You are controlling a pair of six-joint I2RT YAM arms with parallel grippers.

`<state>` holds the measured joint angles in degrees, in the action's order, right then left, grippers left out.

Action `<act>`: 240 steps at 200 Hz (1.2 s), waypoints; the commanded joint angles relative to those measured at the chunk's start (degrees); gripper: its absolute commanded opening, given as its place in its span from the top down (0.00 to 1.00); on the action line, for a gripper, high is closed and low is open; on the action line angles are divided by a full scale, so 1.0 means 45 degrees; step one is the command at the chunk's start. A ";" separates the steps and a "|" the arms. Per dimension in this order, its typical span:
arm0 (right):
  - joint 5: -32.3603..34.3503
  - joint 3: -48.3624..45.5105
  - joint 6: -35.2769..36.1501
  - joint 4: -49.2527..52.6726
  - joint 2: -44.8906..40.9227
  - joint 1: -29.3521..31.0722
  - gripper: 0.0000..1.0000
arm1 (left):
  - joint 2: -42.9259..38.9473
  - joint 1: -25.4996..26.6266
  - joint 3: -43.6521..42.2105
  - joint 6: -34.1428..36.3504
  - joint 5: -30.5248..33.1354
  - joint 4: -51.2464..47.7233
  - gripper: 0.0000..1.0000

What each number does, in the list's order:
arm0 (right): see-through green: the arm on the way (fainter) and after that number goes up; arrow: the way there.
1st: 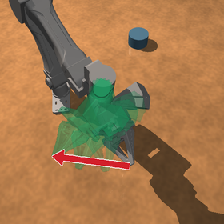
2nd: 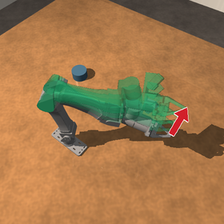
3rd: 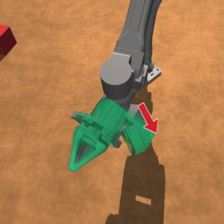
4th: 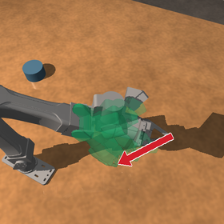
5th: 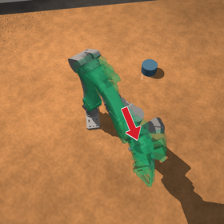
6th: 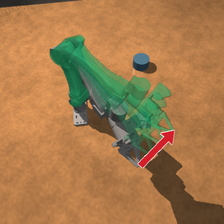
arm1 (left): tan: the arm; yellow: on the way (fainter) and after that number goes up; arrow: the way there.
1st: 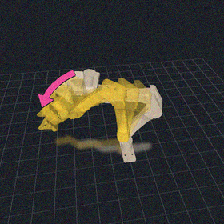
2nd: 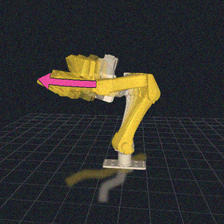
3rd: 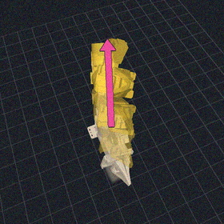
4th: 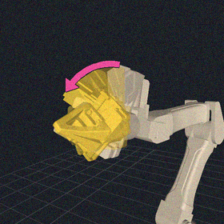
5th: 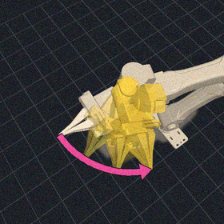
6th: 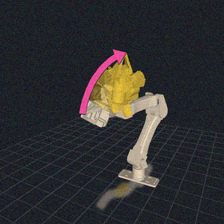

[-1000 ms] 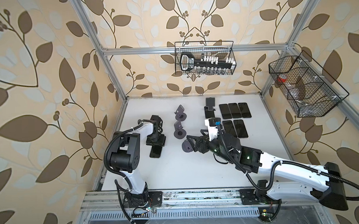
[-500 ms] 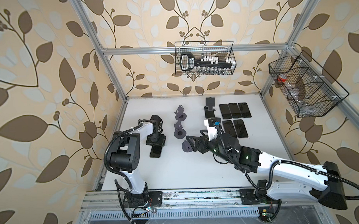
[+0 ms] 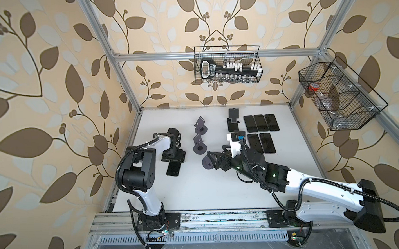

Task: Remove the phone from the phone stand

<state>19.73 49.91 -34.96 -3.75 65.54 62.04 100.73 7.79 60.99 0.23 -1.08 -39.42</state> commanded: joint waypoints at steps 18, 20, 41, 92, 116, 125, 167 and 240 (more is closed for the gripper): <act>0.0369 -0.0344 0.0033 -0.0031 -0.0345 0.0052 0.01 | -0.0565 -0.0110 0.0252 -0.0009 0.0035 -0.0295 0.13; 0.0408 -0.0348 0.0049 -0.0028 -0.0345 0.0044 0.00 | -0.0601 -0.0110 0.0249 -0.0002 0.0052 -0.0286 0.13; 0.0348 -0.0242 0.0311 -0.0036 -0.0353 0.0010 0.00 | -0.1133 -0.0130 0.0156 0.0069 0.0236 -0.0066 0.13; 0.0604 0.0711 0.2566 0.0083 -0.0677 -0.0850 0.00 | -0.3723 -0.0227 -0.0483 0.0033 0.0889 0.1310 0.13; 0.0481 0.0753 0.2536 0.0641 -0.1291 -0.3030 0.00 | -0.5846 -0.0267 -0.1449 -0.0118 0.1161 0.2777 0.13; 0.0306 0.0573 0.2785 0.0633 -0.1624 -0.4033 0.00 | -0.6564 -0.0267 -0.1792 -0.0285 0.1382 0.3463 0.13; 0.0623 -0.1589 0.4481 -0.1084 -0.2231 -0.8975 0.01 | -0.8533 -0.0201 -0.4143 -0.1437 0.2418 0.8143 0.10; -0.0196 -0.7447 0.5033 -0.8319 -0.1599 -1.3411 0.01 | -0.7267 0.0241 -0.7457 0.1440 0.4218 1.5896 0.08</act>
<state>19.49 18.70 -15.22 -26.55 56.12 2.42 68.07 8.34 27.66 0.97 13.19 16.99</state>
